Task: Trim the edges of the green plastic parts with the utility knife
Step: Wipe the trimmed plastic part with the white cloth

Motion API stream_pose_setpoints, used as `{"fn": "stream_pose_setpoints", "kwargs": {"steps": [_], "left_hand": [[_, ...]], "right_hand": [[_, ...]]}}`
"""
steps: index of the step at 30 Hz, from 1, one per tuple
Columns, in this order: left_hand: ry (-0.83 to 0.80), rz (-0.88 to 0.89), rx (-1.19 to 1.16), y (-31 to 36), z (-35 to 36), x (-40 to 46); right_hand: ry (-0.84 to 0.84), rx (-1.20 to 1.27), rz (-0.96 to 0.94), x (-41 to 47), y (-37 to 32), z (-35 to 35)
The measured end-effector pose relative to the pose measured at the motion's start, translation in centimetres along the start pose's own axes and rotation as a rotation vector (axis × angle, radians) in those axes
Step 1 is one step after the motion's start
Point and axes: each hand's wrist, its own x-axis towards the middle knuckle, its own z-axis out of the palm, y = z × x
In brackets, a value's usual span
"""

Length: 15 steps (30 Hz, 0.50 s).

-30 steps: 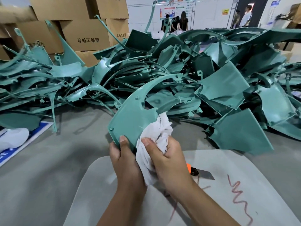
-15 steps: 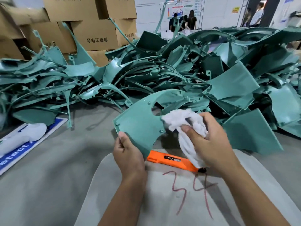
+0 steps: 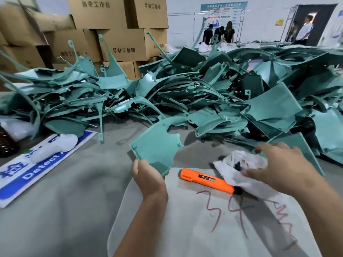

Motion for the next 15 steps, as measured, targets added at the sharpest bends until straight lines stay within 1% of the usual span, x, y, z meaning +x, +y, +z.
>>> {"fn": "stream_pose_setpoints", "kwargs": {"steps": [1, 2, 3, 4, 5, 6, 8, 9, 10, 11, 13, 15], "left_hand": [[-0.002, 0.018, 0.008, 0.4, -0.7, -0.1], [-0.007, 0.030, 0.010, 0.8, -1.4, -0.2], [-0.017, 0.038, 0.007, 1.4, -2.2, -0.3], [-0.029, 0.051, 0.000, 2.4, -3.3, -0.4], [-0.051, 0.059, -0.004, 3.4, -4.1, -0.6], [-0.066, 0.069, -0.014, 4.7, -5.7, -0.8], [-0.136, 0.108, -0.037, 7.3, -8.2, -1.5], [-0.151, 0.159, -0.036, 8.8, -10.6, -1.7], [-0.158, 0.198, -0.006, 10.1, -12.3, -1.8], [-0.117, 0.242, 0.035, 11.6, -15.7, -1.7], [-0.054, 0.274, 0.091, 13.8, -21.5, -1.3], [0.050, 0.258, 0.160, 15.5, -29.0, -1.8]], "right_hand": [[0.030, -0.023, -0.036, -0.3, -0.7, -0.7], [0.061, 0.008, -0.079, -0.6, -1.5, -1.4], [0.093, 0.099, -0.136, -0.9, -2.5, -2.1], [0.109, 0.264, -0.201, -1.3, -4.2, -2.7], [0.087, 0.497, -0.247, -1.7, -5.8, -3.2], [-0.007, 0.750, -0.284, -2.6, -8.3, -3.5], [-0.287, 1.167, -0.328, -4.9, -12.8, -3.7], [-0.448, 1.336, -0.355, -6.4, -15.6, -3.4], [-0.550, 1.482, -0.370, -7.6, -17.5, -3.3], [-0.627, 1.607, -0.400, -9.2, -20.1, -2.8], [-0.610, 1.826, -0.442, -11.4, -23.5, -2.4], [-0.617, 1.901, -0.514, -14.8, -27.4, -1.8]]}}
